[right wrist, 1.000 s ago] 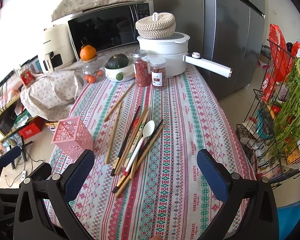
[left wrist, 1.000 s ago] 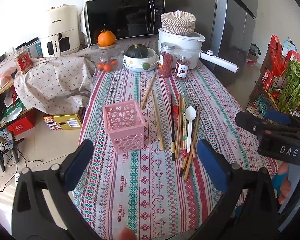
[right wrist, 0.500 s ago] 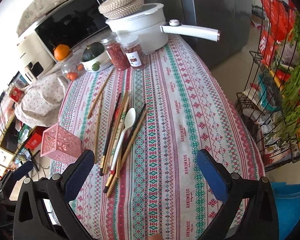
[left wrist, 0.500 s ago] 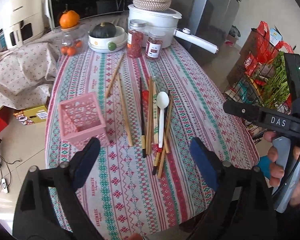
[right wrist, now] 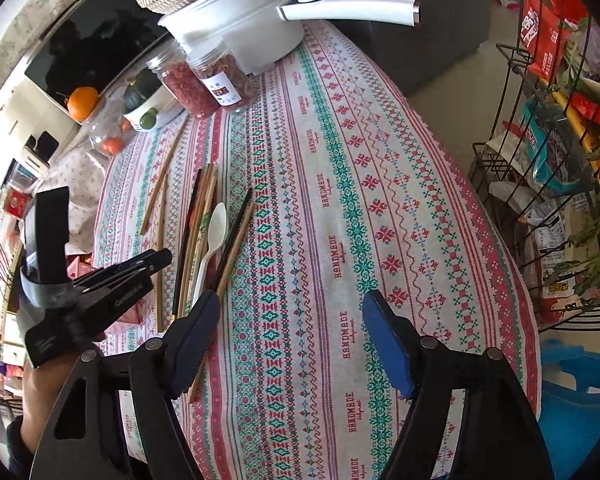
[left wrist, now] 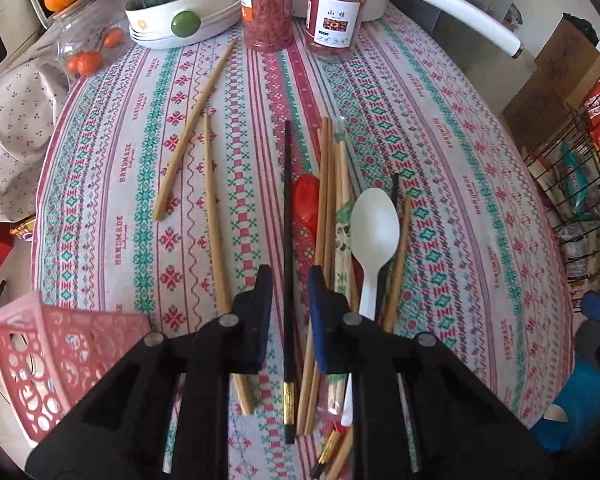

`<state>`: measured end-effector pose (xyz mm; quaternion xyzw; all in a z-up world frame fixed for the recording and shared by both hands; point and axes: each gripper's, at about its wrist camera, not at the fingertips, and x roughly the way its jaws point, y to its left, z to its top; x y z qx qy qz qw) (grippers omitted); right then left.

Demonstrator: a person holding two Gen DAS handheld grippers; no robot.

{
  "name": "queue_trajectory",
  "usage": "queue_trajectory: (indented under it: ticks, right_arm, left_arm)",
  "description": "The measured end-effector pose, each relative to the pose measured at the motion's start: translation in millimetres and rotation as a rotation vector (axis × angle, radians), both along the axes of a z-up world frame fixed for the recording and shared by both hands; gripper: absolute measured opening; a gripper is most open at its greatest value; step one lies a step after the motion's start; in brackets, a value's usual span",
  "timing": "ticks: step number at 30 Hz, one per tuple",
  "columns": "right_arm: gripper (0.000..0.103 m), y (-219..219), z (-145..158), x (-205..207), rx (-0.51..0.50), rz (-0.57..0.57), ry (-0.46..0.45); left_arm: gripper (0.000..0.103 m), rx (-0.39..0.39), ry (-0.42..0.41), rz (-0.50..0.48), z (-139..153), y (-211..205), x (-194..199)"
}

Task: Organize utensils
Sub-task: 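Grasp the black chopstick with the left tool while the right tool approaches a wooden chopstick, then lift the black chopstick with the left tool while the right tool grasps a wooden chopstick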

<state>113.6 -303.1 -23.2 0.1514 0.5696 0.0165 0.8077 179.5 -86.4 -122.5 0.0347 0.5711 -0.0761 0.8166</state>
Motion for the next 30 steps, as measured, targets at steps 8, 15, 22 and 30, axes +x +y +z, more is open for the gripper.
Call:
queue_trajectory:
  ticks: [8, 15, 22, 30]
  right_arm:
    - [0.072, -1.6, -12.6, 12.7, 0.0, 0.013, 0.025]
    - [0.07, 2.0, -32.9, 22.4, 0.019, 0.01, 0.071]
    - [0.061, 27.5, -55.9, 36.7, 0.029, 0.041, 0.125]
    - [0.041, 60.8, -79.4, 54.2, 0.044, 0.071, 0.172]
  left_arm:
    - [0.017, -0.001, 0.06, 0.029, -23.3, 1.3, 24.0]
    - [0.007, -0.042, 0.067, 0.011, -14.9, 4.6, 18.7]
    - [0.007, -0.114, -0.05, -0.068, 43.8, 18.5, -30.9]
    - [0.007, -0.175, -0.173, -0.12, 79.0, 47.5, -81.8]
